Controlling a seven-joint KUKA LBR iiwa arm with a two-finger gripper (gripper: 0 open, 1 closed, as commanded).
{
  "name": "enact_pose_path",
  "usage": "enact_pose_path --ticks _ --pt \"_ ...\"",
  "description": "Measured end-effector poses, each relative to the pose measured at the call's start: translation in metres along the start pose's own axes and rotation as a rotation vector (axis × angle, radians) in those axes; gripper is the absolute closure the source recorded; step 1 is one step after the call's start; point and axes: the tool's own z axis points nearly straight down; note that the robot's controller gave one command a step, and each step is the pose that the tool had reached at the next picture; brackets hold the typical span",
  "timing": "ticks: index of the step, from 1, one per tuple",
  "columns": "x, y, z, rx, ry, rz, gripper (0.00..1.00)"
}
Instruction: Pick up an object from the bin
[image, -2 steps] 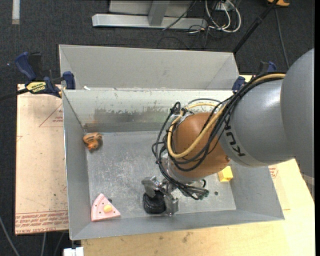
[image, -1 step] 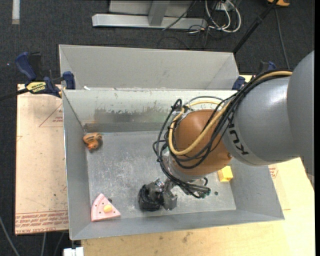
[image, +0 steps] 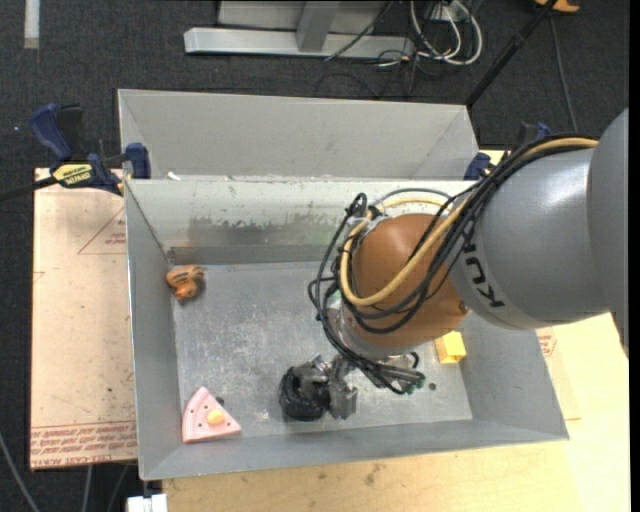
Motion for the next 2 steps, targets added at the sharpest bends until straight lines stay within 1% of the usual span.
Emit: enact_pose_path --ticks 2 --pt "-0.0001 -0.0002 -0.0185 0.001 0.000 0.001 1.00"
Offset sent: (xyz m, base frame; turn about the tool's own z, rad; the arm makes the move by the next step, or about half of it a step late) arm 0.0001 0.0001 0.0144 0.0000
